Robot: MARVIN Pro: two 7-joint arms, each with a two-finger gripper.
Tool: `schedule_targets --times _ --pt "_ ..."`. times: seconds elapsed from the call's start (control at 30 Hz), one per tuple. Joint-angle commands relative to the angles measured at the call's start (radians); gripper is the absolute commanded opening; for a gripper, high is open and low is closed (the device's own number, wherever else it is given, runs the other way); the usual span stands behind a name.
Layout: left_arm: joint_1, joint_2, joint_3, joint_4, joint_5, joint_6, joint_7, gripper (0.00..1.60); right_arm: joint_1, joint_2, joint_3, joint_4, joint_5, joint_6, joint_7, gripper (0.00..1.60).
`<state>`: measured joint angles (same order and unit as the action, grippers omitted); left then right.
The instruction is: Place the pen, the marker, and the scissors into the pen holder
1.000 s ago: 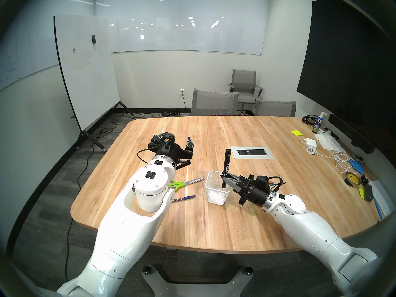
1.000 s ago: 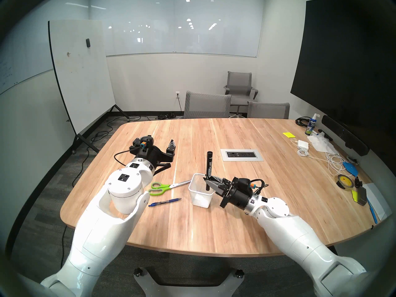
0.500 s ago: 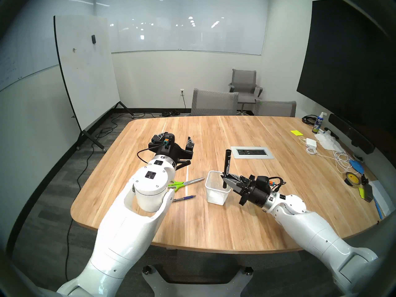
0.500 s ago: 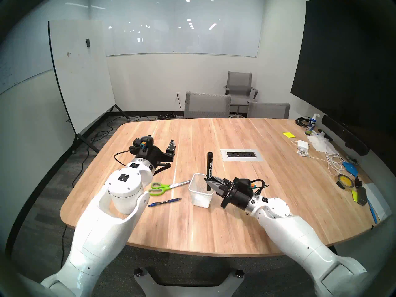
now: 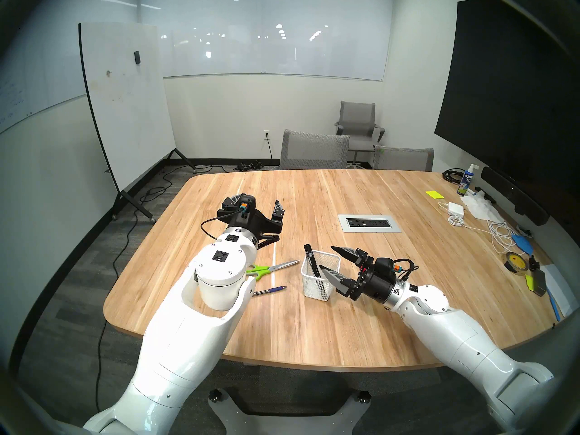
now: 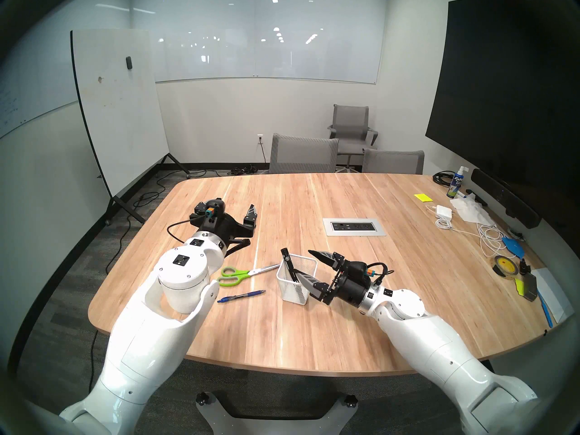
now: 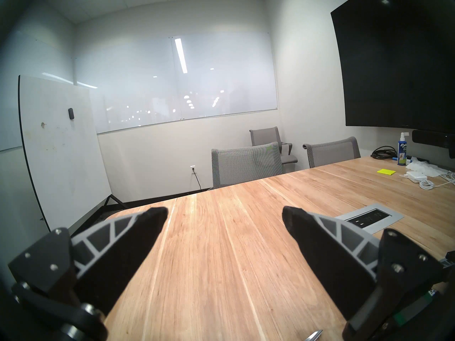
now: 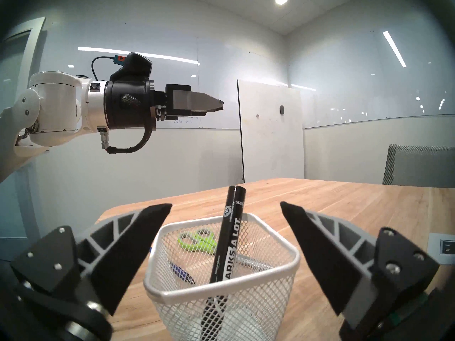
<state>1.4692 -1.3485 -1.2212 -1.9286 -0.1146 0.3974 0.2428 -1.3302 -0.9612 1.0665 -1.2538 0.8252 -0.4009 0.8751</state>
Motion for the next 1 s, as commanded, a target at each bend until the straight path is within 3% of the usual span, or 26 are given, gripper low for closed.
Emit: schedule_targets --times 0.0,0.57,0.97 --pt "-0.01 -0.003 -0.002 -0.019 0.001 -0.007 0.001 1.6 0.014 0.005 0.013 -0.028 0.005 -0.009 0.003 1.6" --pt "-0.01 -0.003 -0.003 -0.019 0.001 -0.007 0.001 1.6 -0.017 0.067 0.066 -0.106 0.017 -0.017 -0.018 1.6" --pt "-0.01 -0.003 -0.003 -0.019 0.001 -0.007 0.001 1.6 -0.066 0.113 0.129 -0.194 -0.016 -0.052 -0.107 1.6"
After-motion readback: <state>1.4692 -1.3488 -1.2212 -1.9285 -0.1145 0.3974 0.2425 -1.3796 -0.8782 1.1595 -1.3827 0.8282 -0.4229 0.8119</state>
